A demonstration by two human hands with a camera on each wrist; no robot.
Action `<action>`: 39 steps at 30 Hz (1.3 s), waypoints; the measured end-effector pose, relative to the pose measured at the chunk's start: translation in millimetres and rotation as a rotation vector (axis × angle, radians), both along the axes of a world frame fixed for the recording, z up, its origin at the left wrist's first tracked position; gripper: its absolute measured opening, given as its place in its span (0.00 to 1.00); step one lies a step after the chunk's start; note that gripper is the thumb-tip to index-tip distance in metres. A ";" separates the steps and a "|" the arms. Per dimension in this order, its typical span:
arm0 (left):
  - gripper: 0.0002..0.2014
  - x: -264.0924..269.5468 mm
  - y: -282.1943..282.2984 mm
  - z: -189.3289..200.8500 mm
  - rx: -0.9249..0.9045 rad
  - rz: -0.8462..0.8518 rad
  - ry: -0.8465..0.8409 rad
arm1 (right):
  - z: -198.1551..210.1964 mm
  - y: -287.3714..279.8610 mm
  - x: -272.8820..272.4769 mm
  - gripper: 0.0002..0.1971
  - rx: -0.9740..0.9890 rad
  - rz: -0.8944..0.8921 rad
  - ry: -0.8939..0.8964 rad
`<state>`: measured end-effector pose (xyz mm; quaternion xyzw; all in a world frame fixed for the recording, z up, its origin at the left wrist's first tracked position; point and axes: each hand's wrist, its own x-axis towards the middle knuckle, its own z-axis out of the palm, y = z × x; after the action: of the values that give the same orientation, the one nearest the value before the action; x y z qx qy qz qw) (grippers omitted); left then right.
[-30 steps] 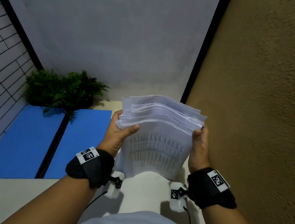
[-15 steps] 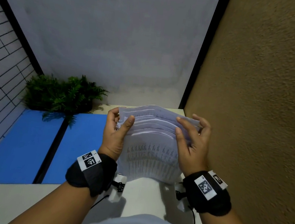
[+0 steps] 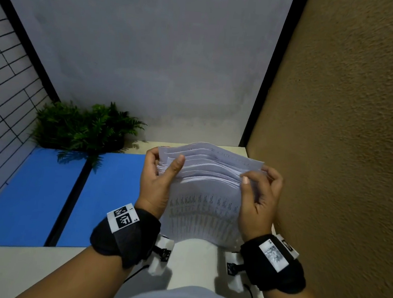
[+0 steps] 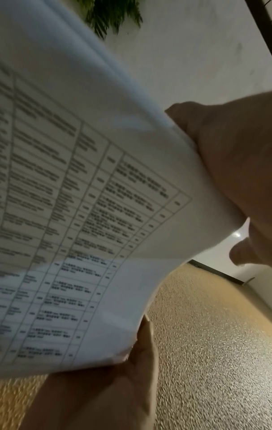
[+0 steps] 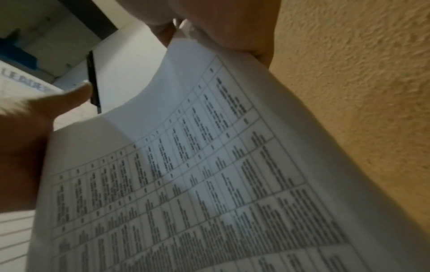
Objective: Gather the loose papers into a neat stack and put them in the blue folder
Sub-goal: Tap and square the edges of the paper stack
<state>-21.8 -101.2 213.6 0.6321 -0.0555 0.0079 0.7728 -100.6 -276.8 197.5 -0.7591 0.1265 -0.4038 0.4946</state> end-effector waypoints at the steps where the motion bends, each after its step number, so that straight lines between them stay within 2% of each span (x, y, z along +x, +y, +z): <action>1: 0.24 -1.1 -0.9 1.1 0.016 0.009 -0.005 | 0.6 0.6 -0.7 0.06 -0.025 0.015 0.003; 4: 0.15 -0.2 -1.9 0.7 0.071 0.056 -0.007 | 3.4 -2.2 -1.0 0.04 -0.016 0.026 -0.005; 6: 0.13 2.6 -0.6 -1.2 0.070 0.083 0.011 | 5.2 -5.3 -0.5 0.01 0.021 0.006 -0.016; 9: 0.17 2.1 -1.3 -0.3 0.070 0.100 -0.001 | 6.8 -6.2 1.3 0.08 0.004 -0.017 -0.049; 12: 0.22 -0.3 -2.3 -0.8 0.120 0.127 -0.021 | 8.0 -4.4 3.6 0.08 0.006 -0.023 -0.032; 17: 0.07 8.1 -1.1 -2.8 0.088 0.161 0.029 | 9.0 -4.2 4.4 0.09 0.049 -0.054 -0.027; 20: 0.05 6.9 0.3 -3.8 0.059 0.172 0.041 | 8.9 -6.4 3.1 0.04 0.090 -0.061 0.009; 21: 0.05 5.5 0.5 -3.6 0.053 0.176 0.038 | 8.8 -6.6 2.3 0.07 0.084 -0.056 0.027; 23: 0.08 2.2 -0.5 -2.8 0.057 0.174 0.014 | 7.8 -5.6 0.3 0.13 0.054 -0.012 0.054; 25: 0.11 0.7 -2.7 -3.0 0.088 0.157 -0.002 | 7.3 -3.9 -0.9 0.16 0.020 0.021 0.072; 31: 0.06 8.7 -2.1 -3.6 0.067 0.211 0.072 | 5.2 -5.7 1.7 0.04 0.086 -0.018 0.047; 32: 0.07 8.6 -1.5 -4.0 0.090 0.207 0.062 | 5.0 -5.9 1.1 0.04 0.072 0.001 0.050; 35: 0.13 5.1 0.1 -6.8 0.124 0.189 0.027 | 0.9 -6.6 -0.1 0.13 0.038 0.031 0.072; 39: 0.21 3.0 2.1 -15.6 0.129 0.173 0.033 | 2.3 -7.6 -0.2 0.09 0.101 0.047 0.068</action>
<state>-18.8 -99.1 198.0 0.6829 0.0114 0.0606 0.7279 -100.7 -284.4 199.8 -0.7492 0.1456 -0.3593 0.5370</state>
